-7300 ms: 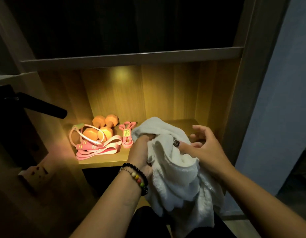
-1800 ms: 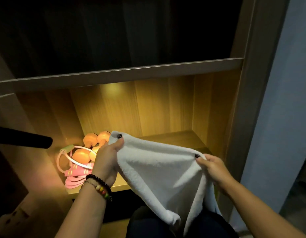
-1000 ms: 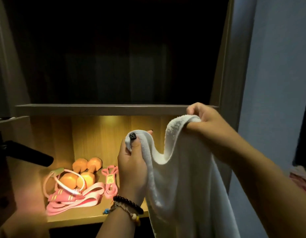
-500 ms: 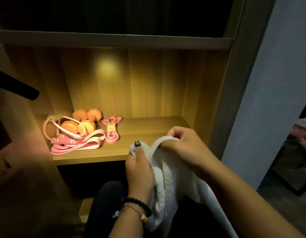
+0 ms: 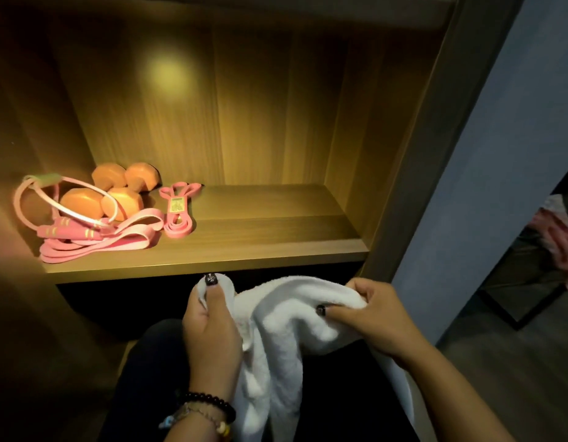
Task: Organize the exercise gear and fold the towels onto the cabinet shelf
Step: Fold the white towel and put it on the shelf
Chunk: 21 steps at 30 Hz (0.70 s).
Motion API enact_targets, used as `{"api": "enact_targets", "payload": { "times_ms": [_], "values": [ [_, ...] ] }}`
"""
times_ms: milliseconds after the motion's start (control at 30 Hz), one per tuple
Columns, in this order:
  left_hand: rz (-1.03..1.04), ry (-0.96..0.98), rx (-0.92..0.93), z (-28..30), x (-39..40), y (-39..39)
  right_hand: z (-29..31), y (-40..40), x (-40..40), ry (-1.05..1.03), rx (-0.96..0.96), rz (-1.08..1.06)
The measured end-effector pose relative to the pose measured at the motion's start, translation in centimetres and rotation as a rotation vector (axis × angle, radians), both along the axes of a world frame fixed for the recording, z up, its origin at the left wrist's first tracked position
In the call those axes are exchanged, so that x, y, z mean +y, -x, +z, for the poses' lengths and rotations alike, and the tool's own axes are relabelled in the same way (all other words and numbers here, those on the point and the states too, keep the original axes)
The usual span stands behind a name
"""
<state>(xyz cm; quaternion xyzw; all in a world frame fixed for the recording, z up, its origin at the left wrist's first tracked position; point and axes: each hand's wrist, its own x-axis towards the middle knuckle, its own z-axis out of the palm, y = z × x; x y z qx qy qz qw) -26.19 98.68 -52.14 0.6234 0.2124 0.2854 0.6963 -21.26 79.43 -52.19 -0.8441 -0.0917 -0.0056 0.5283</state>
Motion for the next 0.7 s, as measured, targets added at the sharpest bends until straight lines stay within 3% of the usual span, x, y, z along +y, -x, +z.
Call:
{"api": "enact_targets", "payload": {
  "times_ms": [133,200,433,533,700],
  "values": [
    [-0.018,-0.368,-0.146,-1.8,-0.6,0.1,1.2,0.5,1.7,0.090,-0.045,0.068],
    [-0.114,-0.454,-0.241,-2.5,-1.4,0.4,1.7,1.2,2.8,0.156,-0.088,0.133],
    [-0.275,-0.445,-0.367,-3.5,-1.2,0.0,2.2,2.8,4.7,0.367,-0.182,0.295],
    [-0.377,-0.315,-0.380,-3.5,-1.4,-0.3,2.5,2.9,4.4,0.374,-0.160,0.332],
    [-0.422,-0.314,-0.353,-3.7,-1.9,-0.8,2.6,3.3,3.9,0.328,-0.159,0.344]
  ]
}}
